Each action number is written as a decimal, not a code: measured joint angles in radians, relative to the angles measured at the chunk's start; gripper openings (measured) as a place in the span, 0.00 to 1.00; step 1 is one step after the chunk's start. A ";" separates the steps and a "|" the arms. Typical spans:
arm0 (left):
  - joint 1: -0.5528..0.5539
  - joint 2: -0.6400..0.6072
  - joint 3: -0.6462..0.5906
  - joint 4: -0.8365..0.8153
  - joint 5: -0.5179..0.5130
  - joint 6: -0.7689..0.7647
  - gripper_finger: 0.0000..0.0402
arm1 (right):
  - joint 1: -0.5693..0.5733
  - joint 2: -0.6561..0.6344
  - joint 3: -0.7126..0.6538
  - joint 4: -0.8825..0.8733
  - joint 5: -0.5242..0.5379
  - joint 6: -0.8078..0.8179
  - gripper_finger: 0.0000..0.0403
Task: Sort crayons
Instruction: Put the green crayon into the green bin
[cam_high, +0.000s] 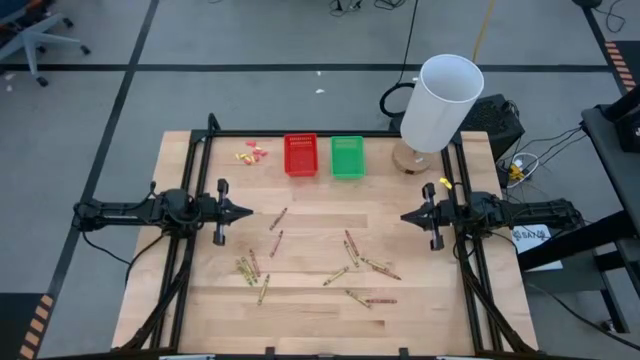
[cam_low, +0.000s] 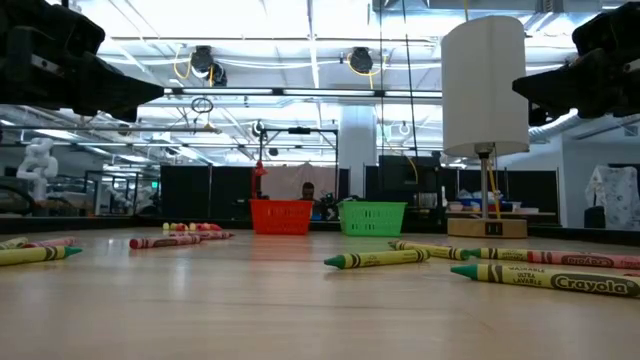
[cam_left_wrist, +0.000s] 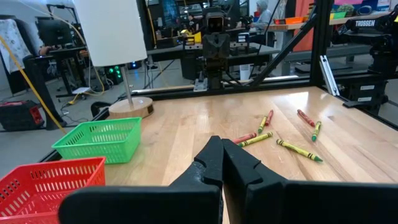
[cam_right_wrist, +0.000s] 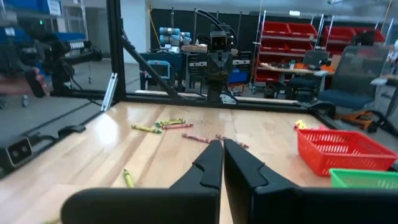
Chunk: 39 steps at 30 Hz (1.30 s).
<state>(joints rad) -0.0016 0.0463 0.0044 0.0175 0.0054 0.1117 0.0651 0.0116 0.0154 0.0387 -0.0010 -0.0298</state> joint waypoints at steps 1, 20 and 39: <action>0.000 0.000 0.000 0.000 0.000 0.000 0.00 | 0.000 0.000 0.000 0.000 0.000 0.013 0.00; 0.000 0.000 0.000 0.020 -0.006 0.000 0.00 | 0.000 0.101 0.209 -0.092 0.000 0.032 0.00; 0.000 0.000 0.000 0.019 -0.017 0.000 0.00 | 0.000 0.554 0.803 -0.465 0.000 0.123 0.00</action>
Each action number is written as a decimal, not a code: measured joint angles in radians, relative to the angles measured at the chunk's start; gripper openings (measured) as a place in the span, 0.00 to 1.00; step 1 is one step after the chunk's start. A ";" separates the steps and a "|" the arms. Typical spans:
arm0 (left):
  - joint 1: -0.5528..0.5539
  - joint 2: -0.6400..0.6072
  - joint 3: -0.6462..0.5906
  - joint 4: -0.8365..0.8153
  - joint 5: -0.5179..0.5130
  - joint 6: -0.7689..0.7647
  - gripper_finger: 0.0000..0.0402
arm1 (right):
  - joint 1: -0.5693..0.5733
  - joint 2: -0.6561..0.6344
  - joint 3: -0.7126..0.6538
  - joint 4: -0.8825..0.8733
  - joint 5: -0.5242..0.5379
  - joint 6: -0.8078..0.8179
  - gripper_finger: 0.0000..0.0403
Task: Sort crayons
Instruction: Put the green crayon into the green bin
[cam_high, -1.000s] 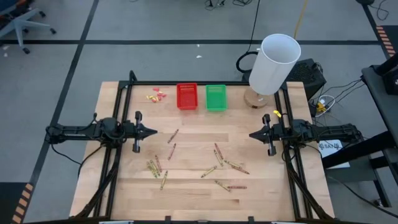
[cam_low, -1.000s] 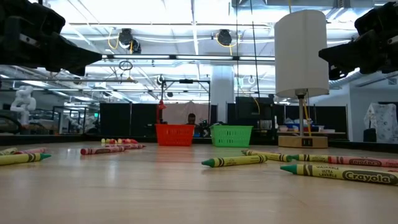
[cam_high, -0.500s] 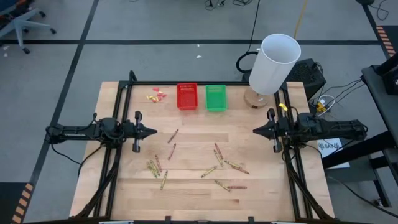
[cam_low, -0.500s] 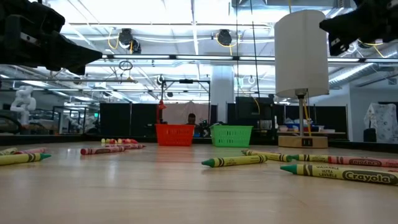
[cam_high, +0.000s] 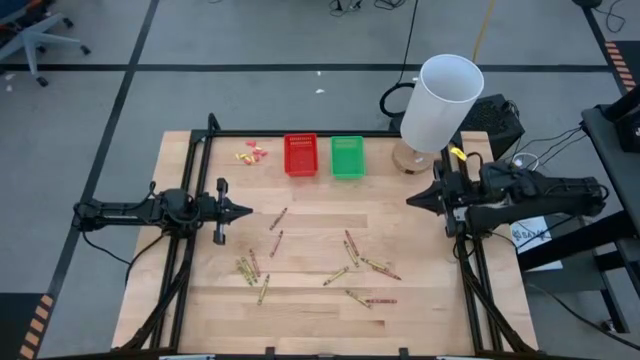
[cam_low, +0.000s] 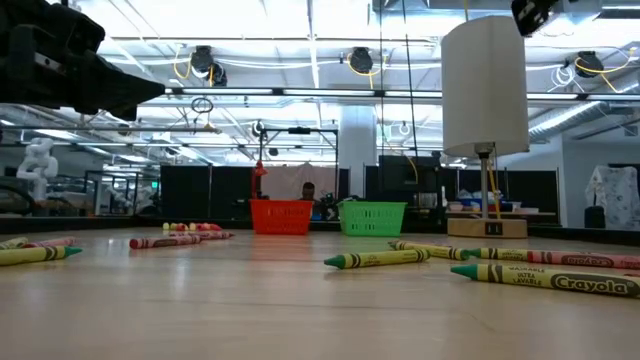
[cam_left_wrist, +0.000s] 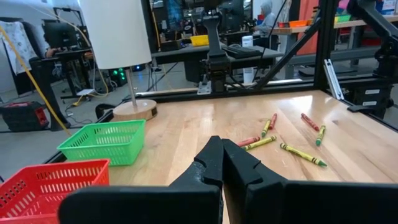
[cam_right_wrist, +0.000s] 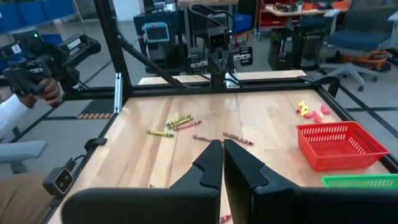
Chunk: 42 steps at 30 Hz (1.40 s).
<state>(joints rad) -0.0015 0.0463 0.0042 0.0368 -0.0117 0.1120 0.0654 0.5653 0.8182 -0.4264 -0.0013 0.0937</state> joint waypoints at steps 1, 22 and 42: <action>0.000 0.000 0.000 0.000 0.000 0.000 0.00 | 0.000 0.020 0.027 -0.018 0.000 0.000 0.00; 0.000 0.002 0.000 -0.012 0.012 -0.002 0.00 | 0.000 0.231 0.175 -0.258 -0.001 0.078 0.00; 0.000 0.113 0.384 -0.061 0.091 -0.162 0.00 | 0.000 0.237 0.122 -0.253 0.000 0.078 0.00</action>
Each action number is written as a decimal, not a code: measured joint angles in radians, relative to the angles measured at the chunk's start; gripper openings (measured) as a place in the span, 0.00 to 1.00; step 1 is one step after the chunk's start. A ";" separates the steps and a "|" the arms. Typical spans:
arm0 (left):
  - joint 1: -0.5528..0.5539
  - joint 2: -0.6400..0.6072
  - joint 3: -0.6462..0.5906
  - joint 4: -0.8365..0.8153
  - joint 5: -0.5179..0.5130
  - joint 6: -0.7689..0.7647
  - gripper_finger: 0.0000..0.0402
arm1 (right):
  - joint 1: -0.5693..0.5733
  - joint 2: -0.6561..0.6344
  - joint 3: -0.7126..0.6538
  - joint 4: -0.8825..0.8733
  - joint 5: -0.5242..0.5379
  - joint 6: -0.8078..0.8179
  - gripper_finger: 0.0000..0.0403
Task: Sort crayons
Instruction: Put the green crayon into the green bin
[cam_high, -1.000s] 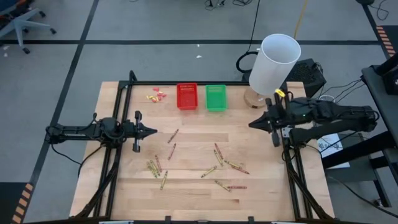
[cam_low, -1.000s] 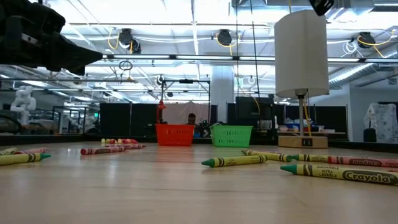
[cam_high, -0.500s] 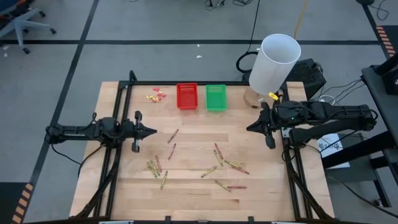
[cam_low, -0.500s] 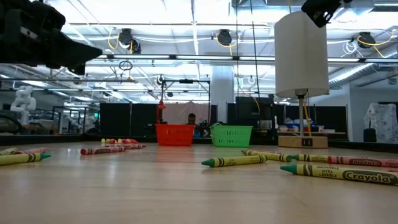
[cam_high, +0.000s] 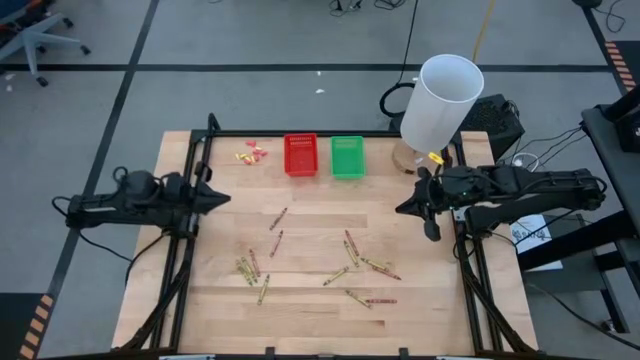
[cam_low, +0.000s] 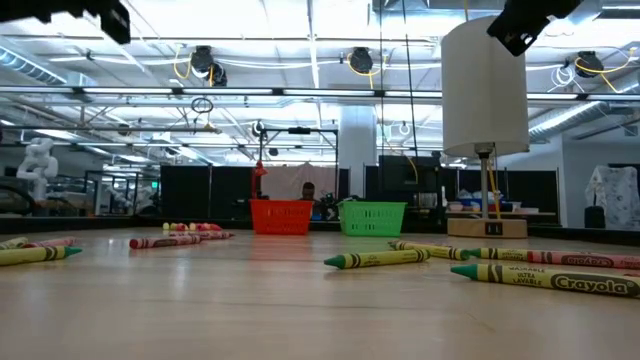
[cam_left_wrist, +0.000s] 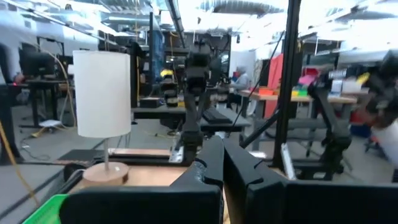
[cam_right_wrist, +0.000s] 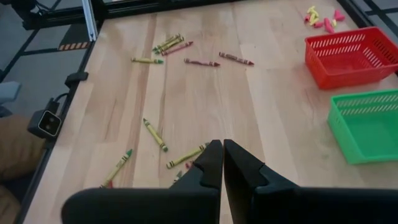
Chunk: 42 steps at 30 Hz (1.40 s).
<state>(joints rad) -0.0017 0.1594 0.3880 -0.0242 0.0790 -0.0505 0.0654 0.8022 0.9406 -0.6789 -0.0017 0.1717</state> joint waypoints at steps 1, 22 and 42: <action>0.000 0.017 0.022 -0.001 -0.001 -0.014 0.00 | 0.000 0.002 -0.005 0.009 0.000 0.003 0.00; -0.003 0.564 0.358 -0.328 -0.001 0.003 0.00 | 0.118 0.163 -0.156 0.097 0.014 0.224 0.00; -0.093 0.857 0.358 -0.191 -0.016 0.005 0.00 | 0.292 0.604 -0.144 0.304 0.132 0.422 0.31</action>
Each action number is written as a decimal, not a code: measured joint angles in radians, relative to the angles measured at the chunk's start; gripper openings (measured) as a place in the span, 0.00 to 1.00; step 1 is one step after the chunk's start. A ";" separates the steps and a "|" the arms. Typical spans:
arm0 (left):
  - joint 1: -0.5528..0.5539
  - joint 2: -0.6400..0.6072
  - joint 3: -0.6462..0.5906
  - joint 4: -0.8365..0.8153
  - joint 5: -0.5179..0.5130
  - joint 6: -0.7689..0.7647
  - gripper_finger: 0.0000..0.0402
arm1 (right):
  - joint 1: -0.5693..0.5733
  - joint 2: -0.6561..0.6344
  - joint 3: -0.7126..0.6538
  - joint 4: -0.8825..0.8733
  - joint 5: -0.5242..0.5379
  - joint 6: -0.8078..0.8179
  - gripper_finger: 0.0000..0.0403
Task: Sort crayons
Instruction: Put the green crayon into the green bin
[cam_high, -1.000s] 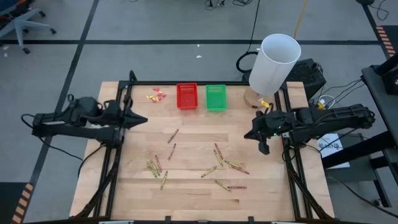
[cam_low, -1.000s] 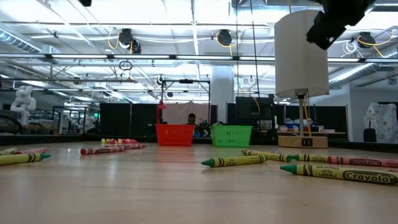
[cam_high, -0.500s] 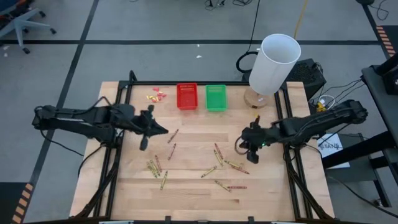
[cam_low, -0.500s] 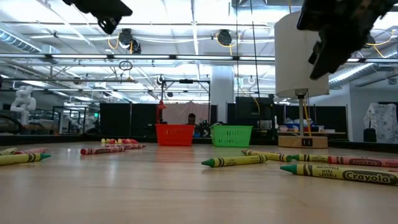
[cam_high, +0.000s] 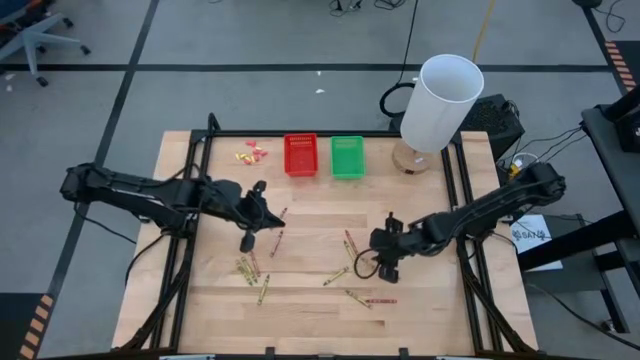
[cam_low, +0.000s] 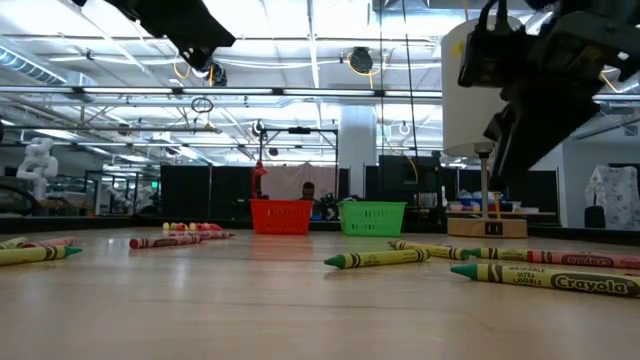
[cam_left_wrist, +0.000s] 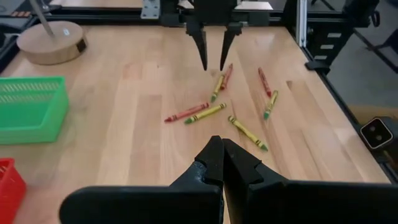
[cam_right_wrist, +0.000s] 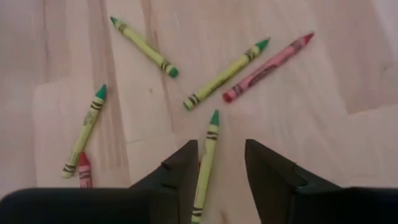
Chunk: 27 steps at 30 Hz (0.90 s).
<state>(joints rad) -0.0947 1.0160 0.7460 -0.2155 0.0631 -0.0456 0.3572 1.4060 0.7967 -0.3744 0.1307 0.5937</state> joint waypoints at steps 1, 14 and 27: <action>-0.002 0.005 0.000 0.001 0.000 0.000 0.00 | 0.004 0.015 0.000 -0.001 0.000 0.013 0.32; -0.031 0.056 0.000 0.015 -0.072 -0.018 0.00 | 0.046 0.155 0.001 0.082 0.012 -0.012 0.32; -0.059 0.079 0.000 0.041 -0.077 -0.027 0.00 | 0.072 0.266 0.006 0.126 0.087 0.004 0.32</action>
<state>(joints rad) -0.1535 1.0950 0.7464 -0.1741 -0.0135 -0.0724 0.4294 1.6722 0.8024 -0.2481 0.2180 0.5976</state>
